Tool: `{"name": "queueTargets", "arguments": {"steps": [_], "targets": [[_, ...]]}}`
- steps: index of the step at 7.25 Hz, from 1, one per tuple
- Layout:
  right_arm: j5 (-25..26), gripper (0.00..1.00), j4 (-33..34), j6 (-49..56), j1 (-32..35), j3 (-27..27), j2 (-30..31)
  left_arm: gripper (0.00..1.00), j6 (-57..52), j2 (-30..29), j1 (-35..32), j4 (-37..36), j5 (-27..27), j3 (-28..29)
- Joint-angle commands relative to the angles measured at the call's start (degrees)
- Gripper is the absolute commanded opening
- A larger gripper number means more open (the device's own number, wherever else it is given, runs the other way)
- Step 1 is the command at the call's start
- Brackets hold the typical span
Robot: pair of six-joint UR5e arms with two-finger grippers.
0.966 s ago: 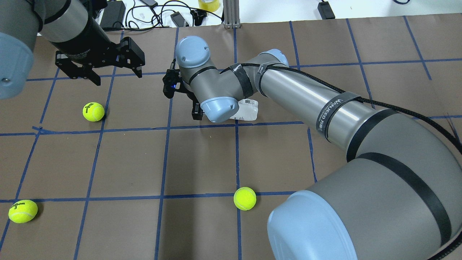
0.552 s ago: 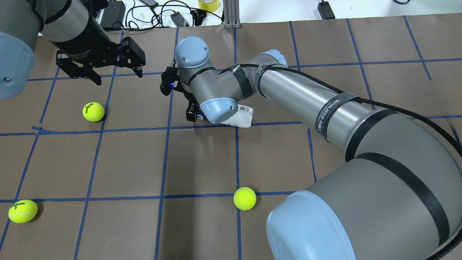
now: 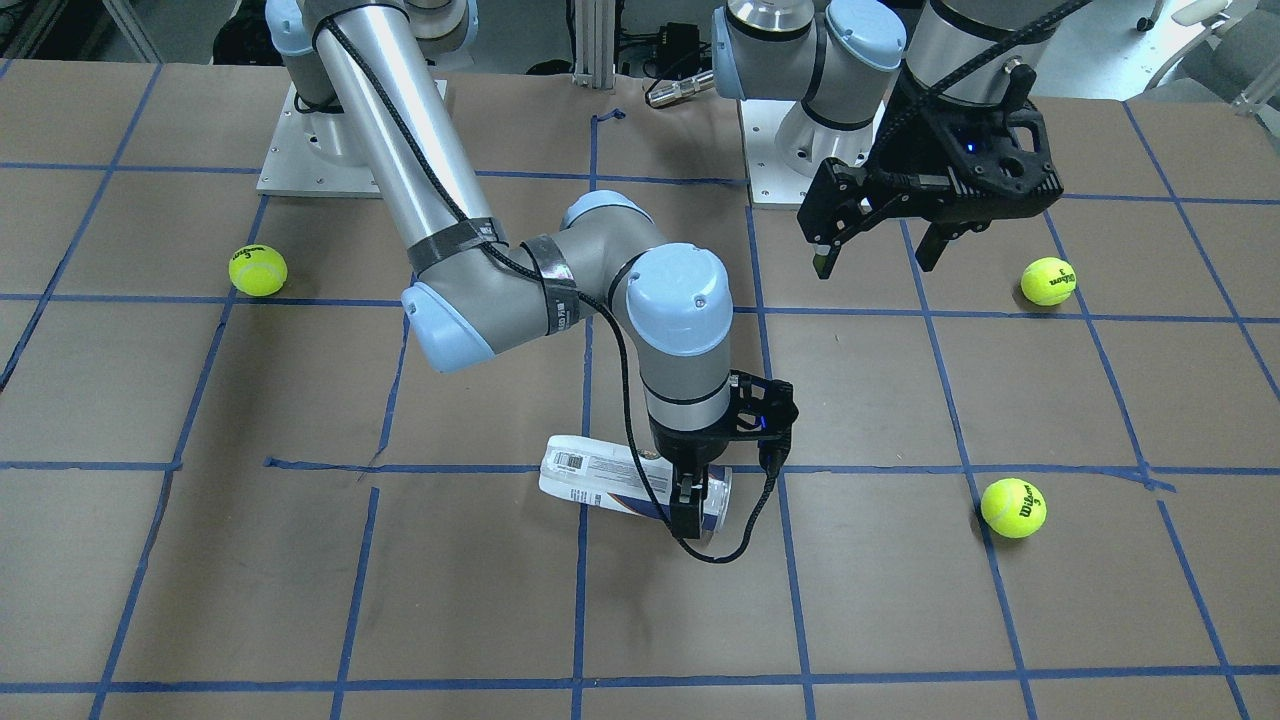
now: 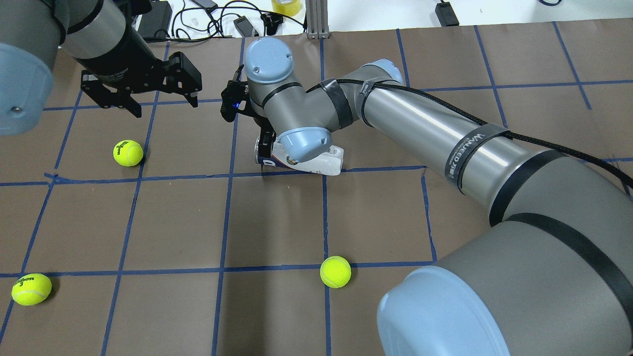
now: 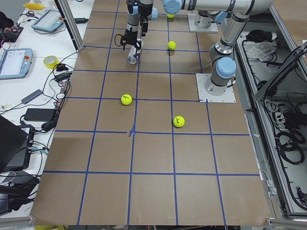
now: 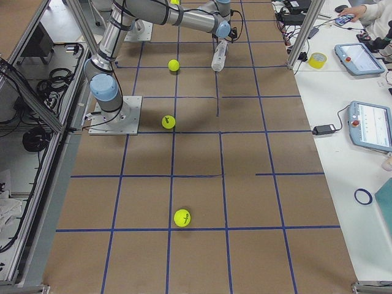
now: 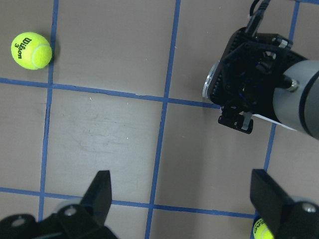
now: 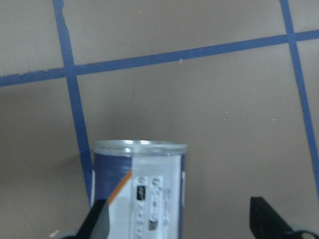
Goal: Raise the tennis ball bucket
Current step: 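Lower the can onto its side and open the right gripper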
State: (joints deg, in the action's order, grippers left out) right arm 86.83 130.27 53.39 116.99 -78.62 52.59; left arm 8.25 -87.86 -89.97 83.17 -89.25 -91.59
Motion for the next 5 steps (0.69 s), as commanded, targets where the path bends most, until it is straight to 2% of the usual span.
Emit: {"name": "queueTargets", "arguments": {"steps": [1, 3, 4, 5], "targets": [[0.71, 1.0, -0.54, 3.12, -5.69, -0.65, 3.82, 1.0, 0.01, -0.12, -0.12, -0.03, -0.04, -0.26], [0.79, 1.0, -0.98, 2.95, -10.8, -0.66, 7.95, 1.0, -5.04, -1.43, 0.32, -0.73, 0.66, -0.7], [1.14, 1.0, -6.72, 2.95, -13.34, -0.66, 10.75, 1.0, -11.09, -3.79, 0.58, -3.08, 3.1, -0.87], [0.88, 1.0, -12.0, 2.95, -16.07, -0.66, 13.48, 1.0, -11.41, -6.86, 0.67, -5.54, 7.65, -1.92]]}}
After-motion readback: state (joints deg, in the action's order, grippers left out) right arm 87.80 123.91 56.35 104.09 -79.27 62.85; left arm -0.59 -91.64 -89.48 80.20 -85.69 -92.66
